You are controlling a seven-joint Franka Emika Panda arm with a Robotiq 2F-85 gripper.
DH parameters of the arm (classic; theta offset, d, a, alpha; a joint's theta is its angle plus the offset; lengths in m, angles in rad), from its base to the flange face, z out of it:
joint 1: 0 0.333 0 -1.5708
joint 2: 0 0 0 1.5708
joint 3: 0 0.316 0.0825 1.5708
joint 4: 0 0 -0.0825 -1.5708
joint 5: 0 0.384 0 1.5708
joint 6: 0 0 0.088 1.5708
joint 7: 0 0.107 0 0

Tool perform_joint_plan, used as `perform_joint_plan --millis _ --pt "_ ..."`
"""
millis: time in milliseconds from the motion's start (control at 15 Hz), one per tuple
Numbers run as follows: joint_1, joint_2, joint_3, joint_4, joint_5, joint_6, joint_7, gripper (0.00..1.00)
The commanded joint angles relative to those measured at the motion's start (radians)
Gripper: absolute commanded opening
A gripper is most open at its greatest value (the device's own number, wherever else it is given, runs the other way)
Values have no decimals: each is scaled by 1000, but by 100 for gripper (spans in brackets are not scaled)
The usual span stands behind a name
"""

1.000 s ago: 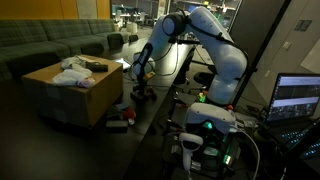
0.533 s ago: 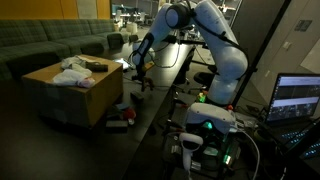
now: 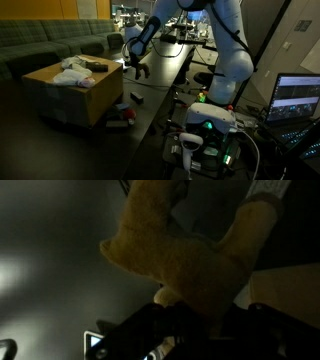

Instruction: Swap the things on the box with the things on the table

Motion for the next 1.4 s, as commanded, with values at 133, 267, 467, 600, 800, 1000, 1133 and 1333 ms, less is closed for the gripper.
perform_joint_plan --millis 133,267,467,600,800,1000,1133,1333 --pt "169 -173 -36 -29 -257 -24 252 3" --pt "183 -190 0 4 -327 -33 320 3" --pt "178 -193 70 64 -386 -45 380 3" --pt "177 -181 113 106 -420 -54 411 3" --pt "172 -156 170 168 -445 -76 427 3" --pt "171 -122 214 227 -438 -111 423 3" --pt "171 -101 231 257 -434 -138 418 3" --pt "160 -51 240 304 -426 -174 408 3"
